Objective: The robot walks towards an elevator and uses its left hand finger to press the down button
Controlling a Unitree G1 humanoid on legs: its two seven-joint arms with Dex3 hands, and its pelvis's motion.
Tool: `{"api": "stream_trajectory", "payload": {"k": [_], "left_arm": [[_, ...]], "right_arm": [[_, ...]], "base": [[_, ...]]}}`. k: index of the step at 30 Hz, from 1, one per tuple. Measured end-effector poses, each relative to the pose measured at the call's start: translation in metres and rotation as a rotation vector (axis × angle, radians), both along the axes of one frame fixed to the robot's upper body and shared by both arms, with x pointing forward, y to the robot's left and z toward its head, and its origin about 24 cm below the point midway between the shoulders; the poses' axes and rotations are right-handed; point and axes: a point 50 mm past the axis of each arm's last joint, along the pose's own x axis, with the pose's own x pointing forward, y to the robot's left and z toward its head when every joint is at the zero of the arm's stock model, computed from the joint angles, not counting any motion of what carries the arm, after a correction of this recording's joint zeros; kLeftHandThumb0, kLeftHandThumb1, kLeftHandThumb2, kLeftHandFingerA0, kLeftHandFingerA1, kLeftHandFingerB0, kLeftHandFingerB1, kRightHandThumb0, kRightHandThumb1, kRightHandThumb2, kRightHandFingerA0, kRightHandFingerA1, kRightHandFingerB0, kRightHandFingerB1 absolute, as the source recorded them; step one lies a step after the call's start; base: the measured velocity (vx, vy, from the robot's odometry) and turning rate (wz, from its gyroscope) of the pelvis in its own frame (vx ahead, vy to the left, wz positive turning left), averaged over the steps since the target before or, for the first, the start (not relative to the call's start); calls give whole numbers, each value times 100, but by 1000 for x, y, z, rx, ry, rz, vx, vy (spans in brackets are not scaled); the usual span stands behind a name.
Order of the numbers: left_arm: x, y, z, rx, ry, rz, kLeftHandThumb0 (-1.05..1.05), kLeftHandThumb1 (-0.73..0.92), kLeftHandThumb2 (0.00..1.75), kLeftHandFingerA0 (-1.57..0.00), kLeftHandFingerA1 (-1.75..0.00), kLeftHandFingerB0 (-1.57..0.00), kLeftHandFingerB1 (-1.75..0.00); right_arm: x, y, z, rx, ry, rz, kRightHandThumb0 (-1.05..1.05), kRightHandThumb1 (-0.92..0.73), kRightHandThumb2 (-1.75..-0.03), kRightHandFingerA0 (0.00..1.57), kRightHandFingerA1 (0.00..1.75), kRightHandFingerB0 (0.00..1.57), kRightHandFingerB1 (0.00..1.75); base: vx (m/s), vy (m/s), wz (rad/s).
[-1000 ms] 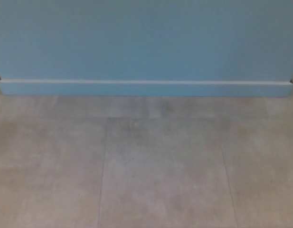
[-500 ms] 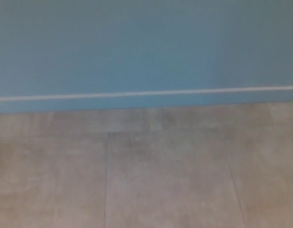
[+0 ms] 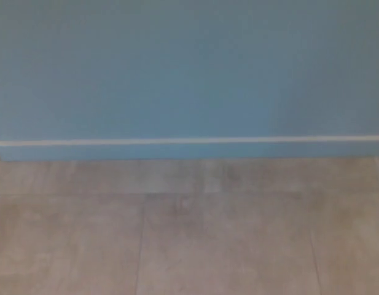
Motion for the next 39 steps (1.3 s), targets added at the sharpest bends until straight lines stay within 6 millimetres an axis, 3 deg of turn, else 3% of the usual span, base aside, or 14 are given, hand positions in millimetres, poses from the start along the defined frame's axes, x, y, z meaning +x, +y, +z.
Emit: {"api": "stream_trajectory", "payload": {"k": [13,25,39], "left_arm": [[5,7,1,15,-23,-7,-42,60,62,-62,-77,-58,-61],[5,1,-1,-1,-32,-2,-42,60,62,-62,-77,-58,-61],[6,5,0,9,-36,-7,-42,60,62,-62,-77,-58,-61]], "right_arm": [[1,5,-2,13,-3,6,-44,-46,-55,47,39,50,36],[7,0,-1,0,-18,17,-44,-46,-55,47,39,50,36],[1,4,-1,7,-3,12,-44,-46,-55,47,39,50,36]], "base": [[406,39,-5],[399,-218,5],[298,112,-10]]}}
